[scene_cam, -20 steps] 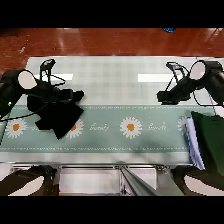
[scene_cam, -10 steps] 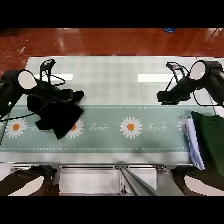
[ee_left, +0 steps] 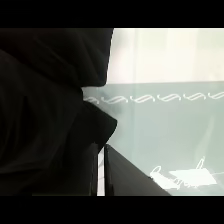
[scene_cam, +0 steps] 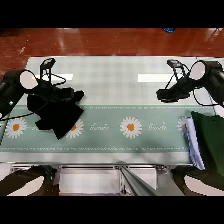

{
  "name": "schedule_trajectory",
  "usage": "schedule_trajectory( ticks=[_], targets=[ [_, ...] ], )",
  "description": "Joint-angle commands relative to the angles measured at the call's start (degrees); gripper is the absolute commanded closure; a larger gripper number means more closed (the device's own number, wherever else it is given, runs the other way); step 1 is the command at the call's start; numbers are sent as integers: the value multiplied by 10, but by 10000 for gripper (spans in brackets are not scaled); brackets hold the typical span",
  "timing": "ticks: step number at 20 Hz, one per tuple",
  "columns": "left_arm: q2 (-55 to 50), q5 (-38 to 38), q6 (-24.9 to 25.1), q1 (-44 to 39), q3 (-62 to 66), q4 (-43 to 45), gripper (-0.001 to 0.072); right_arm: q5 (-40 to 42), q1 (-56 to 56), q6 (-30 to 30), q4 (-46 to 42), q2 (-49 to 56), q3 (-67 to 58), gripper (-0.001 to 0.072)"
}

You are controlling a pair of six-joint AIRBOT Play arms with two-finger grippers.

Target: Fold the shirts.

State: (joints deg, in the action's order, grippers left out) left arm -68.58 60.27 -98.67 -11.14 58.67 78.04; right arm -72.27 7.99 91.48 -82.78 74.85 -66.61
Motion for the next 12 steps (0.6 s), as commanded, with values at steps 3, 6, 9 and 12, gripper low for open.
schedule_trajectory(
  ticks=[3,6,9,12],
  targets=[
    [-4,-54,16,1,23,30,213,24,0,-2,-7,0,0,550],
    [-2,37,15,6,110,99,198,-10,0,-2,-10,-1,0,304],
    [22,104,22,22,169,190,198,-42,0,-9,-42,-42,18,304],
    [61,83,17,83,134,229,198,8,0,14,-56,-144,112,305]
  ],
)
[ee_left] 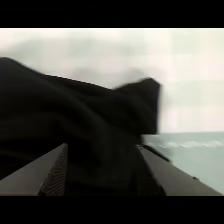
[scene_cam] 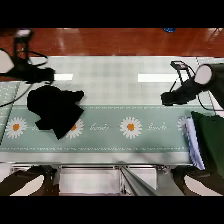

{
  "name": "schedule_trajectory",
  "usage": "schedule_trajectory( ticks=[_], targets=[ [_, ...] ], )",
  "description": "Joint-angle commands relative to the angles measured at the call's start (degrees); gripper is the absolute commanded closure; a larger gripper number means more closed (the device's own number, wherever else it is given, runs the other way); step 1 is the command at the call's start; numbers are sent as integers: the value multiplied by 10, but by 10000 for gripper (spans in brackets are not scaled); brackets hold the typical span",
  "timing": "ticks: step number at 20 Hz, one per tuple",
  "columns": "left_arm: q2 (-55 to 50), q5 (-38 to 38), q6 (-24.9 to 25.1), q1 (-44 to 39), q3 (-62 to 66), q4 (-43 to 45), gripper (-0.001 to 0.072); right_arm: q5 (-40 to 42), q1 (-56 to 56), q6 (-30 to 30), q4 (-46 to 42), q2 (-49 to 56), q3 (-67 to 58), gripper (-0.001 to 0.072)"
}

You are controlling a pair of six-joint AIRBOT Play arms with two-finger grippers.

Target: Fold the shirts.

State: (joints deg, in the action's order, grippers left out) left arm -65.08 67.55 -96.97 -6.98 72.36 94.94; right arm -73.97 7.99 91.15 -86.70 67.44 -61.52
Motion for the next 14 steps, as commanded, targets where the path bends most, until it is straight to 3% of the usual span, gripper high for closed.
schedule_trajectory(
  ticks=[1,7,10,14],
  targets=[
    [26,6,0,71,-19,60,198,44,0,24,-10,-104,99,305],
    [-30,-10,22,188,-118,-53,199,83,0,56,13,-197,225,305],
    [-87,-22,35,190,-140,-107,200,111,0,57,39,-197,226,306],
    [-143,-30,35,175,-141,-116,200,133,0,59,58,-197,226,306]
  ],
)
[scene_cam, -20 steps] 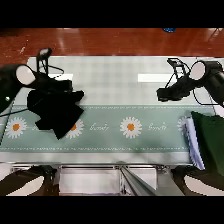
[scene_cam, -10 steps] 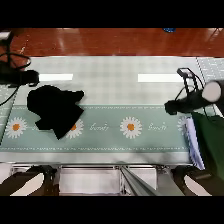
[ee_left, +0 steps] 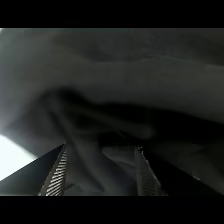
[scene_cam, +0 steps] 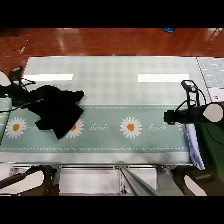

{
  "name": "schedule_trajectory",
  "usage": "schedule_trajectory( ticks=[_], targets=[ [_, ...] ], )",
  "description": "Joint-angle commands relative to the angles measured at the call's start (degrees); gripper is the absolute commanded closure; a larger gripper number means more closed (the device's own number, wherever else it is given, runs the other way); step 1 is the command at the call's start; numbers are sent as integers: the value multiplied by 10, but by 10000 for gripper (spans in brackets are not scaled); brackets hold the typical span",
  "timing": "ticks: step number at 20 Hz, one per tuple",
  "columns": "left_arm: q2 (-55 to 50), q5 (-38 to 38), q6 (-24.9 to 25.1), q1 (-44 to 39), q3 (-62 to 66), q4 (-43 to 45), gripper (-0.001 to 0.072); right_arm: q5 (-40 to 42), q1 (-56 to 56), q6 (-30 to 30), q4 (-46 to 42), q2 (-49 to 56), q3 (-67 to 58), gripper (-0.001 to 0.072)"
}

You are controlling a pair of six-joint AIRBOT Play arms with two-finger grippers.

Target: Fold the shirts.

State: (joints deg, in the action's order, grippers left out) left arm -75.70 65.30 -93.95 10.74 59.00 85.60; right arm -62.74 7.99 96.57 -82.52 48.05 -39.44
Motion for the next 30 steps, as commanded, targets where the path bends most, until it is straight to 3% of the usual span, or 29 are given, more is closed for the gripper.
schedule_trajectory(
  ticks=[1,7,8,9,10,14,23,28,30],
  targets=[
    [-45,-8,5,-4,-7,-23,200,22,0,9,16,-3,5,306],
    [-81,-8,22,-6,-9,-85,206,26,0,22,17,-3,5,306],
    [-85,-7,31,-8,-9,-96,279,24,0,22,17,-4,5,306],
    [-87,-1,35,-9,-9,-98,525,22,0,22,20,-4,5,306],
    [-87,6,40,-8,-8,-99,686,18,0,22,27,-4,4,307],
    [-40,63,111,-8,50,-165,691,-3,0,17,23,-35,-31,312],
    [169,48,119,-8,275,-378,691,-7,0,18,30,-177,-110,312],
    [210,34,123,-9,396,-485,691,-14,0,18,35,-220,-110,312],
    [210,26,149,-34,438,-518,691,-14,0,17,51,-229,-110,317]
  ],
)
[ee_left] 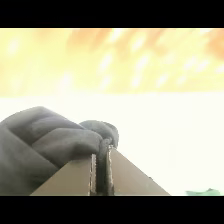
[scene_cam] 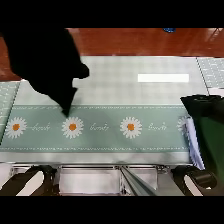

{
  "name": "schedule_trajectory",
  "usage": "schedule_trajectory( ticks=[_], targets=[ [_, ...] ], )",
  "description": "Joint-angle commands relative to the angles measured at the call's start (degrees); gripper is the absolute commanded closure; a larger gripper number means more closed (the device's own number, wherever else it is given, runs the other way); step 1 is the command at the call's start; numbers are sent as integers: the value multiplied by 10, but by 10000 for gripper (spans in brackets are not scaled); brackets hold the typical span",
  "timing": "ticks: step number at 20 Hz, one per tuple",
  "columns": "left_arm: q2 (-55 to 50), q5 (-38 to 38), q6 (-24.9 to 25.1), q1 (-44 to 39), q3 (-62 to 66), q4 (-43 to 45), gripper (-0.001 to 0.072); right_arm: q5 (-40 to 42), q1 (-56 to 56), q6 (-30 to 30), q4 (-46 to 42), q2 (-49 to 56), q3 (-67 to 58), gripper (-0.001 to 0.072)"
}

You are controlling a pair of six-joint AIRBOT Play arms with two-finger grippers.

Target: Fold the shirts.

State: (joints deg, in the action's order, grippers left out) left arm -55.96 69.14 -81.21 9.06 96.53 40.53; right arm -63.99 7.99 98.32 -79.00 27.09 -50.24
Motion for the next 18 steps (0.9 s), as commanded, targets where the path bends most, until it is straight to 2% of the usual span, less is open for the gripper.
schedule_trajectory(
  ticks=[1,5,8,10,14,18],
  targets=[
    [13,-17,21,-40,79,-68,691,-2,0,0,22,-23,-2,317],
    [20,-75,25,-149,82,-62,691,-5,0,0,33,-23,-2,317],
    [20,-82,25,-238,11,-44,691,-5,0,0,39,-23,-2,317],
    [21,-119,26,-306,-85,-42,691,-5,0,0,39,-23,-2,317],
    [16,-243,25,-429,-321,-41,690,-6,0,0,39,-23,-2,317],
    [-23,-317,-7,-516,-491,-67,689,0,0,-6,32,-23,2,317]
  ],
)
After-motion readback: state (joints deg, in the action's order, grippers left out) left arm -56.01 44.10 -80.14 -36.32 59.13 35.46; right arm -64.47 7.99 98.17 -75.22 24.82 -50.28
